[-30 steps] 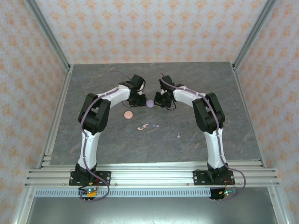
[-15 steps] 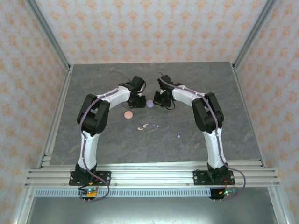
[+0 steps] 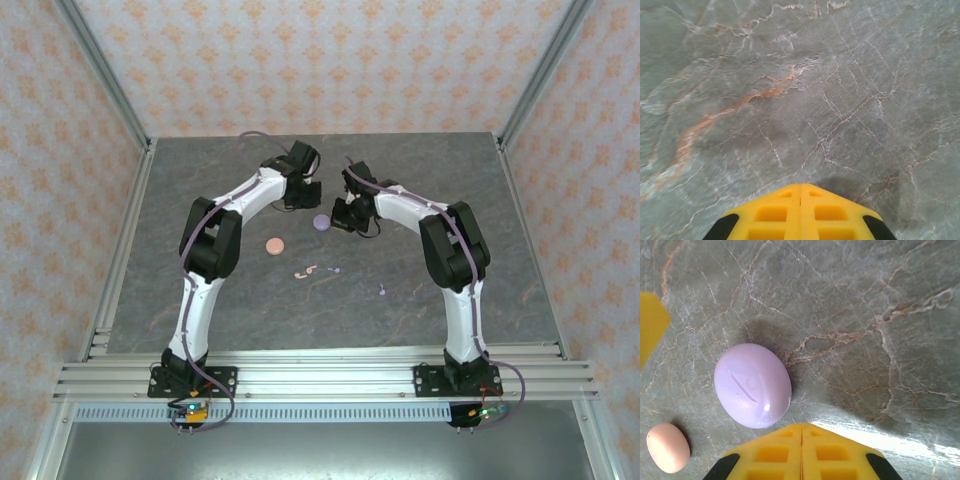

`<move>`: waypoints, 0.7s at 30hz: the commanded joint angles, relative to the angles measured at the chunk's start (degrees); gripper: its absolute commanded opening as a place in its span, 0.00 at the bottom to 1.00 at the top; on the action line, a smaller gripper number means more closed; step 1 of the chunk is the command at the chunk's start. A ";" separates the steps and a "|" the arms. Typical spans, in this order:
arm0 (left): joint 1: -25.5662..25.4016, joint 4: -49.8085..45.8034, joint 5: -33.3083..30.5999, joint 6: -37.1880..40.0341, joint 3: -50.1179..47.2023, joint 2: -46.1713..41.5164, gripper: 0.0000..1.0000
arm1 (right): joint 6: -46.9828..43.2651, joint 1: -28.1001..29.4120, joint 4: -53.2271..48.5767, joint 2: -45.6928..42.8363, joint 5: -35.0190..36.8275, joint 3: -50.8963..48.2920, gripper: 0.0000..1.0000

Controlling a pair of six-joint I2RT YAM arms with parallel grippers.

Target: Insert the wireless bluetooth earbuds into the charging case

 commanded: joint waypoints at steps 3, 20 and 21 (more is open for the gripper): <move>0.51 -3.60 1.97 0.80 2.76 3.03 0.04 | 1.16 -0.11 2.48 0.12 -3.08 -0.87 0.08; 0.52 -0.17 4.82 -0.56 -6.18 -0.66 0.04 | 2.30 -0.10 2.72 3.36 -2.31 1.19 0.08; 0.42 -0.04 4.97 -0.59 -6.82 -1.14 0.04 | 2.17 -0.11 2.45 3.50 -1.99 1.39 0.08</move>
